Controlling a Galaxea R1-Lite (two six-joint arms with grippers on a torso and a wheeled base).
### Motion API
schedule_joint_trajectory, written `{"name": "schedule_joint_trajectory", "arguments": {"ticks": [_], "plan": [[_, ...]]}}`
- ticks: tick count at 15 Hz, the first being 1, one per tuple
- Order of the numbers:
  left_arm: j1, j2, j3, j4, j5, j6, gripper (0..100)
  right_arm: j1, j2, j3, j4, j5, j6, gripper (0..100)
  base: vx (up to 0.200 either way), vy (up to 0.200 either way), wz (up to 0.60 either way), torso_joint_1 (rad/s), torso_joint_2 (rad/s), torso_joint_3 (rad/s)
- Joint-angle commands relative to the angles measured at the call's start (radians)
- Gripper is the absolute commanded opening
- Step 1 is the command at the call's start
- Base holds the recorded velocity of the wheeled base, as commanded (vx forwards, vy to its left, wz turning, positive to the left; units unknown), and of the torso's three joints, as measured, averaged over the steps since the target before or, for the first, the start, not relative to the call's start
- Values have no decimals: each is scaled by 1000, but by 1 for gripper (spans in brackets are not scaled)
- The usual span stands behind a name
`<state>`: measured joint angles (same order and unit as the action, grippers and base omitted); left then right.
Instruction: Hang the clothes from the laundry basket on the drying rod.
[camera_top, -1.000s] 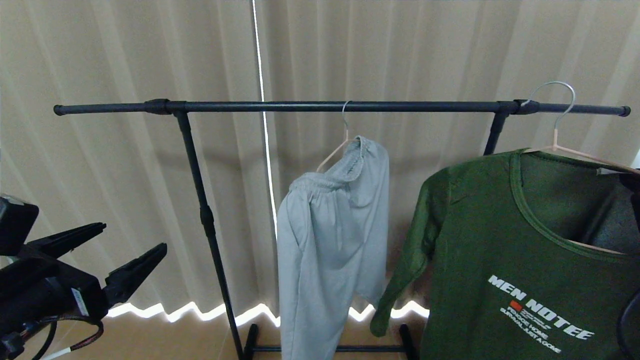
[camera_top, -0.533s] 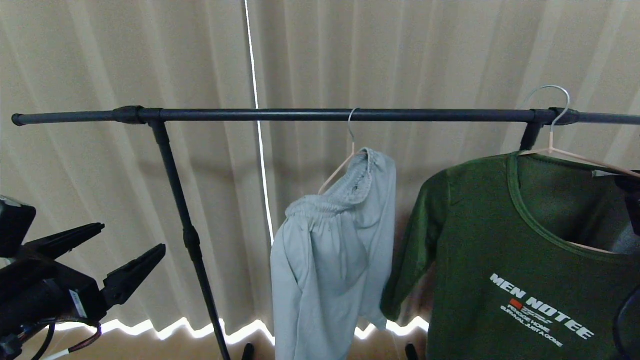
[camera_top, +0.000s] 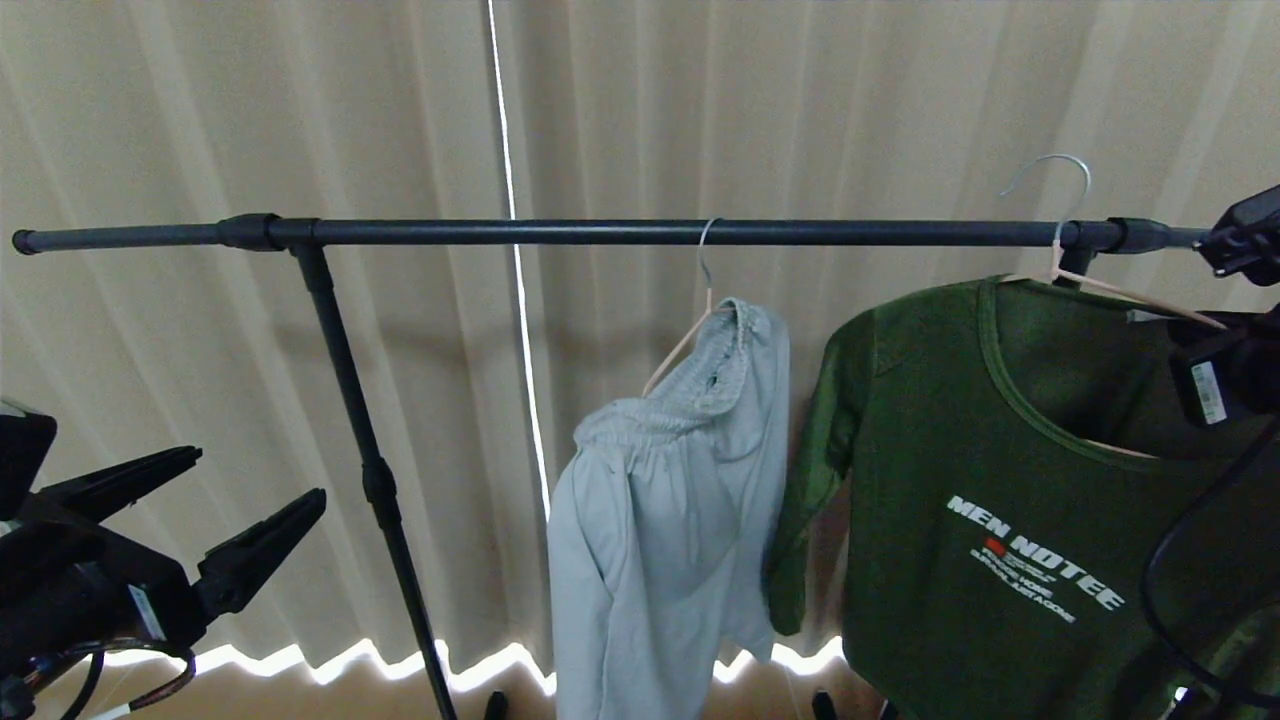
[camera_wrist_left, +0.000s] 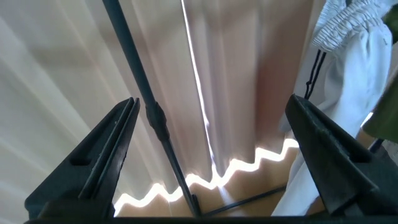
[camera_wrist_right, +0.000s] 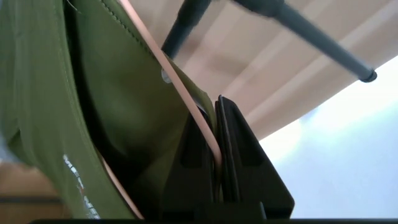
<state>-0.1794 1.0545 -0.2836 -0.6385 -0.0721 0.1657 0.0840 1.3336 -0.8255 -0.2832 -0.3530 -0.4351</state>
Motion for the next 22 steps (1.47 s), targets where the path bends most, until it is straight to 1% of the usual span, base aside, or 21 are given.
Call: {"name": "schedule_joint_trajectory", "arguments": {"ticks": [1, 3, 8, 11, 13, 15, 16, 19, 22], "plan": [[0, -13, 3, -1, 0, 0, 100, -7, 118, 5, -51, -6, -1, 0, 0, 0, 0, 0, 0, 0], [1, -13, 1, -1, 0, 0, 100, -7, 145, 8, -68, -6, -1, 0, 0, 0, 0, 0, 0, 0], [0, -13, 1, 0, 0, 0, 100, -4, 151, 11, -68, -3, 1, 0, 0, 0, 0, 0, 0, 0], [0, -13, 3, 0, -2, 0, 100, 8, 148, 28, -70, 0, 1, 0, 0, 0, 0, 0, 0, 0], [0, -13, 4, 0, 0, 0, 100, 33, 137, 52, -70, -3, 1, 0, 0, 0, 0, 0, 0, 0], [0, -11, 4, 0, -2, 0, 100, 34, 130, 55, -68, -3, 1, 0, 0, 0, 0, 0, 0, 0], [0, -11, 4, 0, -2, 0, 100, 36, 127, 57, -68, 0, 1, 100, 0, 0, 0, 0, 0, 0], [0, -11, 9, 0, -2, 1, 100, 48, 90, 88, -70, 25, 6, 100, 0, 0, 0, 0, 0, 0], [0, -10, 9, 0, -2, 1, 100, 75, 29, 134, -71, 114, 21, 100, 0, 0, 0, 0, 0, 0]]}}
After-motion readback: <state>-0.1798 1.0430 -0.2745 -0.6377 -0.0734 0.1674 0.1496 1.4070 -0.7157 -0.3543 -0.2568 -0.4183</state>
